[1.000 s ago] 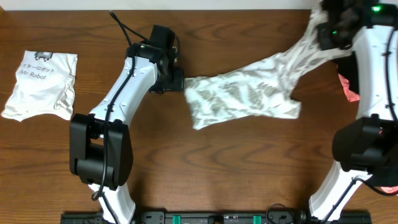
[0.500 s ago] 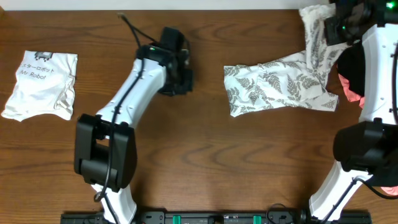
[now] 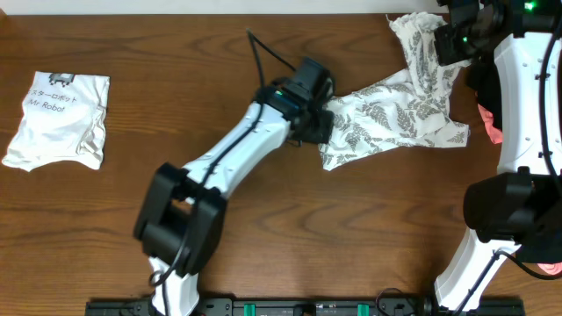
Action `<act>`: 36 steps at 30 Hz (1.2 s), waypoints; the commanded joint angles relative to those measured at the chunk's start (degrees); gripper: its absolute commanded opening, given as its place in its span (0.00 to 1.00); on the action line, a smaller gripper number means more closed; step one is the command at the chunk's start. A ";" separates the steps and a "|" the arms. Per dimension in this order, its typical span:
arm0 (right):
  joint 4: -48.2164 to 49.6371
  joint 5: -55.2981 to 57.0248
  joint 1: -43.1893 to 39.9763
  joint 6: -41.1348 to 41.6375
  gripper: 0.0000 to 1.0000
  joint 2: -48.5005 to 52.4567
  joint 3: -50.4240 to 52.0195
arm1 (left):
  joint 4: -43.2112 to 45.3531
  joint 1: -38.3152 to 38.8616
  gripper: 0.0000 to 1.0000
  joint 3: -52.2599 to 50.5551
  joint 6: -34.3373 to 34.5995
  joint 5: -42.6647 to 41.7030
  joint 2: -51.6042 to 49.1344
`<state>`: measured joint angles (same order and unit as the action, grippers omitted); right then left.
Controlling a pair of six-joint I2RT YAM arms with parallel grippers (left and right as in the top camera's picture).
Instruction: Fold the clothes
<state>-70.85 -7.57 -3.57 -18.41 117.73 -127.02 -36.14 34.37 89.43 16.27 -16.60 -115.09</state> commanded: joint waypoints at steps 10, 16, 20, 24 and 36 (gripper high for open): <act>-3.63 -6.67 2.71 -4.50 0.01 -0.17 -1.16 | 5.05 0.81 0.06 -0.35 1.60 -0.33 -10.75; -6.38 -18.93 5.66 -7.74 0.01 -0.17 -1.16 | 6.32 0.81 0.06 -0.35 1.62 -0.31 -10.75; -8.96 -19.30 8.31 -9.62 0.01 -0.17 -1.16 | 6.34 0.79 0.06 -0.35 1.60 -0.31 -10.75; -12.31 -19.12 10.64 -12.92 0.01 -0.17 -1.09 | 6.34 0.81 0.06 -0.35 1.60 -0.31 -10.75; -9.33 -11.87 15.72 -13.42 0.01 -0.17 7.82 | 5.77 -1.60 0.06 -0.31 0.96 -0.31 -10.34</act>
<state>-81.65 -20.62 11.14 -30.70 117.73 -122.58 -30.00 34.70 89.34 17.78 -17.26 -124.84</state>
